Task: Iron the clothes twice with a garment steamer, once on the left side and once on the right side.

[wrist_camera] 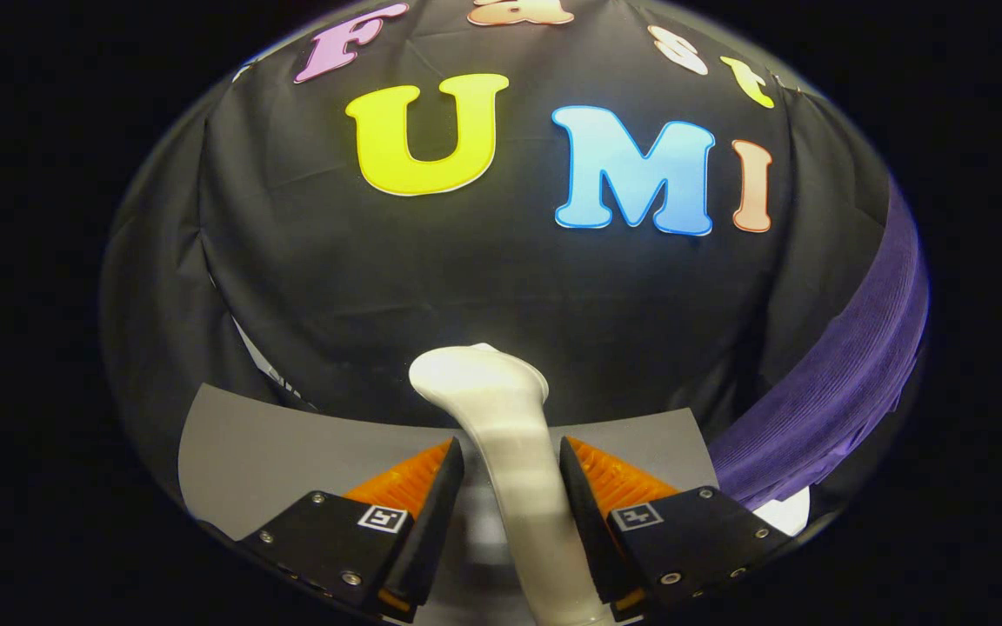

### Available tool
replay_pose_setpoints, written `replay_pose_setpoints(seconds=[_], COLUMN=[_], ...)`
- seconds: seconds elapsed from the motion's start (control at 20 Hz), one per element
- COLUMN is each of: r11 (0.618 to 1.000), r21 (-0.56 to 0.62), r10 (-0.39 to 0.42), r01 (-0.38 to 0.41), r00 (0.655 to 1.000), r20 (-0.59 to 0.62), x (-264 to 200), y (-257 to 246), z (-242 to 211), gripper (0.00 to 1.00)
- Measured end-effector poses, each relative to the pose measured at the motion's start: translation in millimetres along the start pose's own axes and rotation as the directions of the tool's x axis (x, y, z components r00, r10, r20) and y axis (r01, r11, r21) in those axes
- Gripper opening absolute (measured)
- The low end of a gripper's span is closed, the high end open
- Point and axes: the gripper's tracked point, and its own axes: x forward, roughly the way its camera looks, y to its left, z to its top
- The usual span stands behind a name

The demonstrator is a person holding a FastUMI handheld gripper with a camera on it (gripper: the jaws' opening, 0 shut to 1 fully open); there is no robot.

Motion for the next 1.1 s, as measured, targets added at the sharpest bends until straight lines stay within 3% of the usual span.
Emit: replay_pose_setpoints(seconds=[0.1,0.3,0.5,0.85,0.95,1.0,1.1], r11=[0.999,0.996,0.996,0.995,0.999,1.0,0.998], r21=[0.043,0.086,0.076,0.073,0.036,0.017,0.016], r10=[0.019,0.041,0.056,0.05,0.026,0.013,0.054], r01=[-0.017,-0.037,-0.055,-0.067,-0.037,-0.02,-0.066], r00=[0.999,0.998,0.998,0.974,0.962,0.95,0.92], r20=[-0.026,-0.046,-0.008,0.22,0.273,0.311,0.388], x=[2.8,4.9,-5.1,-80.3,-106.9,-121.1,-147.7], y=[-0.3,-1.3,2.9,-9.1,-18.9,-23.6,-18.3], z=[-7.1,-12.1,-11.5,-2.2,-1.1,2.4,4.5], gripper=[0.63,0.6,0.46,0.43,0.42,0.4,0.36])
